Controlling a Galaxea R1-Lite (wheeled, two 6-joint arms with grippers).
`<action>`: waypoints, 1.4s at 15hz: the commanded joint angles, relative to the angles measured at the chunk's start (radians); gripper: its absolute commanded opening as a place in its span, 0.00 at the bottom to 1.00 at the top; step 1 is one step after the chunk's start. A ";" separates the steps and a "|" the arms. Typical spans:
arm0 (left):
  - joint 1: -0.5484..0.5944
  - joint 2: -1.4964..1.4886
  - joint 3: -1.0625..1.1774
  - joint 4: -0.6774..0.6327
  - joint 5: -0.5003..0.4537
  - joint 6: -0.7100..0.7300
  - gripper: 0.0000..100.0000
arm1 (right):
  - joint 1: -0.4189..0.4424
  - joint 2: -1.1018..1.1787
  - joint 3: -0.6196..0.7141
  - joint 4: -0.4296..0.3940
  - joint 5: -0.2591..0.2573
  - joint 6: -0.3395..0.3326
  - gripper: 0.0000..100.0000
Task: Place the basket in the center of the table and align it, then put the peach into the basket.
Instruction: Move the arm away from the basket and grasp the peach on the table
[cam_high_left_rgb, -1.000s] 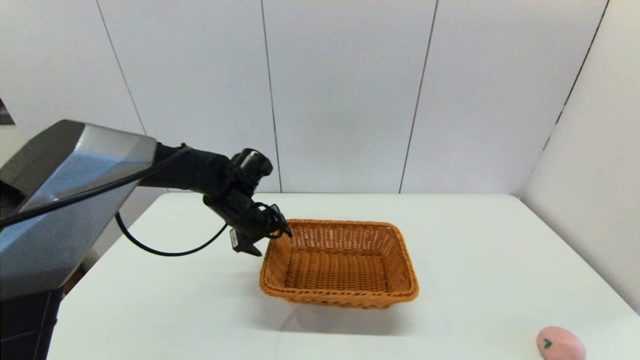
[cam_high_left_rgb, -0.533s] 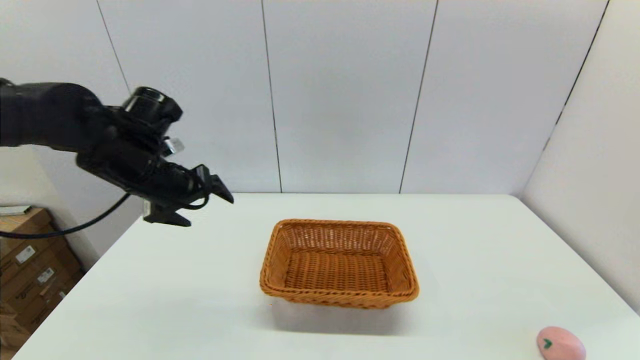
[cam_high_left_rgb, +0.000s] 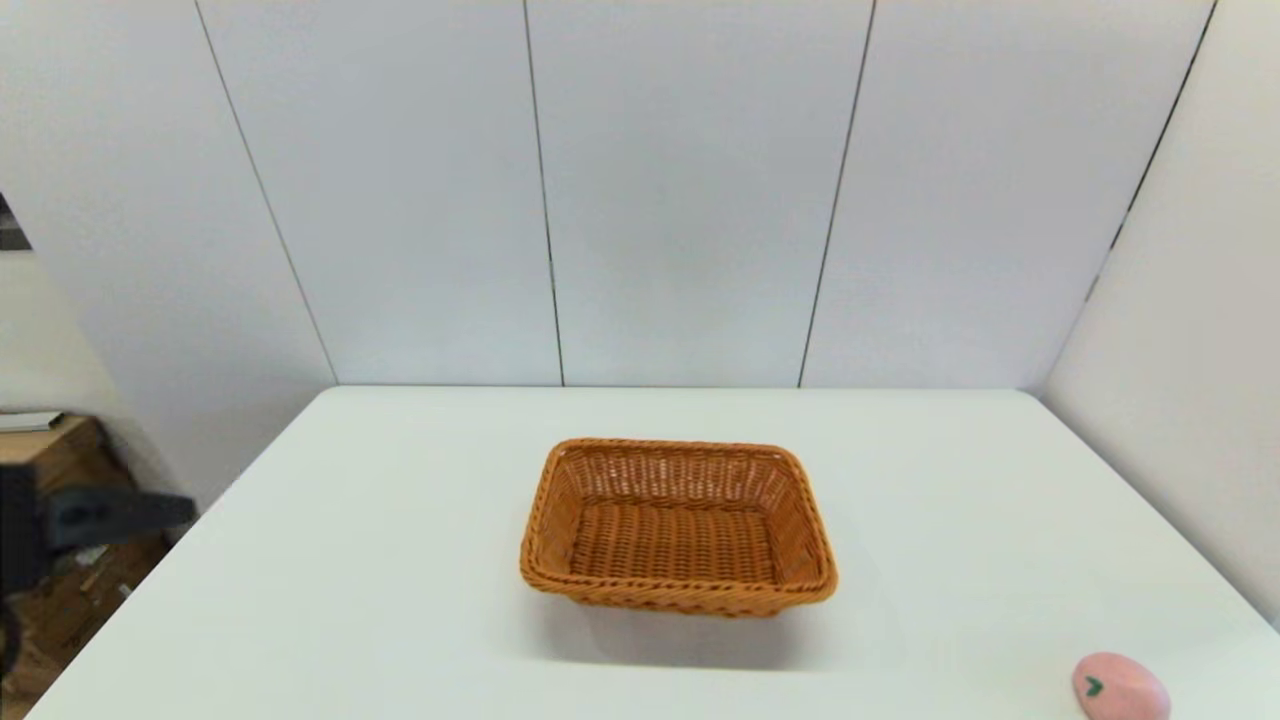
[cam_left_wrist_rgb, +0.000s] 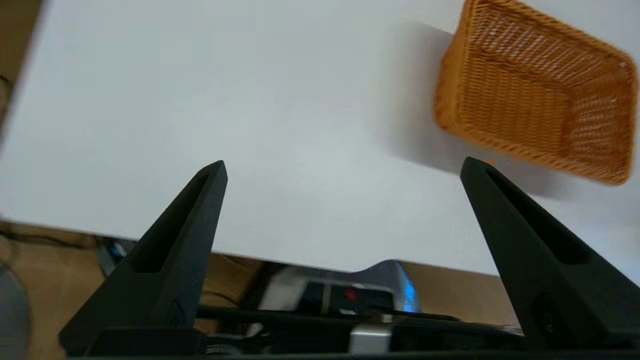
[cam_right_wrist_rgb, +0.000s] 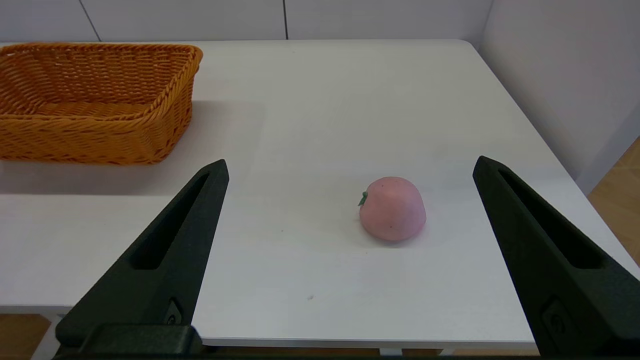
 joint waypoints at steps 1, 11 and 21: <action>0.012 -0.528 0.319 0.000 0.195 0.176 1.00 | 0.000 0.000 0.000 0.001 0.000 0.001 1.00; 0.158 -0.776 0.739 -0.454 0.234 0.432 1.00 | 0.000 0.000 0.000 -0.001 0.001 0.002 1.00; 0.138 -0.980 0.904 -0.608 -0.029 0.472 1.00 | -0.003 0.129 -0.103 0.041 -0.002 0.010 1.00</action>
